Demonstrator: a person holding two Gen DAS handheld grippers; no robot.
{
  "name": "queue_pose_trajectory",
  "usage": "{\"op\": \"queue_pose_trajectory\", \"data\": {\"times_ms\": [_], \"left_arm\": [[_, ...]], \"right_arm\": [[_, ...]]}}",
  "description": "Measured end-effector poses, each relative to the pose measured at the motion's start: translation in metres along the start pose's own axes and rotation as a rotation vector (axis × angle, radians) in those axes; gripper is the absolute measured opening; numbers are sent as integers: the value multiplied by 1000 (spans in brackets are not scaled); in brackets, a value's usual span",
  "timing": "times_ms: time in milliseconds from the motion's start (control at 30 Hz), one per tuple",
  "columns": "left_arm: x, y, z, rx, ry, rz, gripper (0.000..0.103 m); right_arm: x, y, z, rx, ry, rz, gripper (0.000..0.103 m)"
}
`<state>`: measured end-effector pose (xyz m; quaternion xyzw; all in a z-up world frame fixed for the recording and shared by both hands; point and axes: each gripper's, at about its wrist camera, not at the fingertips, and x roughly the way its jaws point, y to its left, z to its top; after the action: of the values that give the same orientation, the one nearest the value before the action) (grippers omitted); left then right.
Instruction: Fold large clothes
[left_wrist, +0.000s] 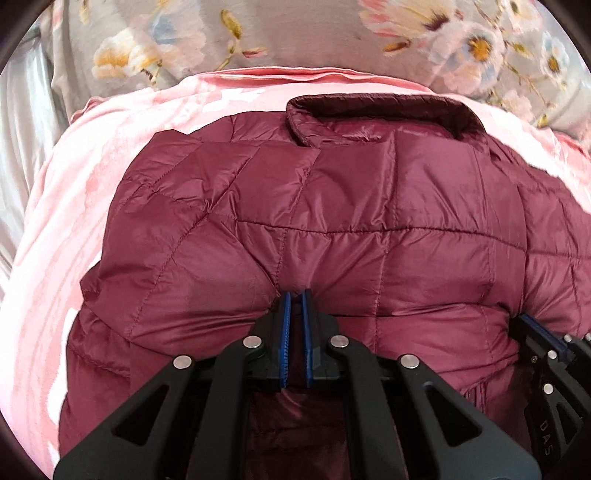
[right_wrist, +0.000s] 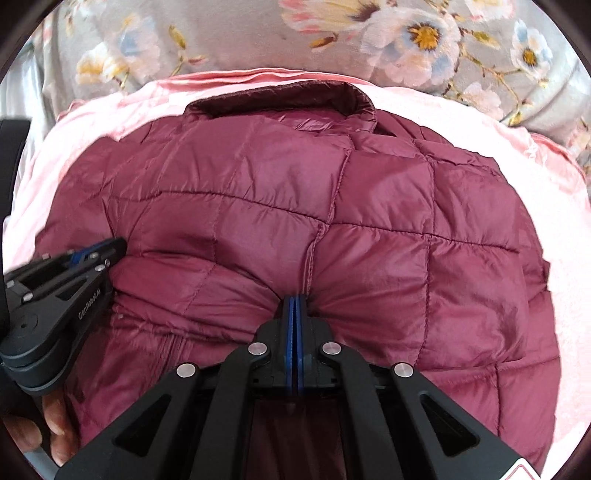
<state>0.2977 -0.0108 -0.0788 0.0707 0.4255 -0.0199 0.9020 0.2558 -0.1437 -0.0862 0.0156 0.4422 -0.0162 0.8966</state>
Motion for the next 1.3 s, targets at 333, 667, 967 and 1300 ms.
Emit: {"op": "queue_pose_trajectory", "data": {"times_ms": [333,667,967,1300], "left_arm": [[-11,9,1,13,10,-37,10],[2,91,99,-379,10,-343,67],[89,79,126,-492,204,-418,67],[102,71,135,-504,289,-560,10]], "right_arm": [[-19,-22,9,100,26,109,3],[-16,-107,106,421,-102,342,44],[86,-125,142,469,49,316,53],[70,-88,158,429,25,580,11]]}}
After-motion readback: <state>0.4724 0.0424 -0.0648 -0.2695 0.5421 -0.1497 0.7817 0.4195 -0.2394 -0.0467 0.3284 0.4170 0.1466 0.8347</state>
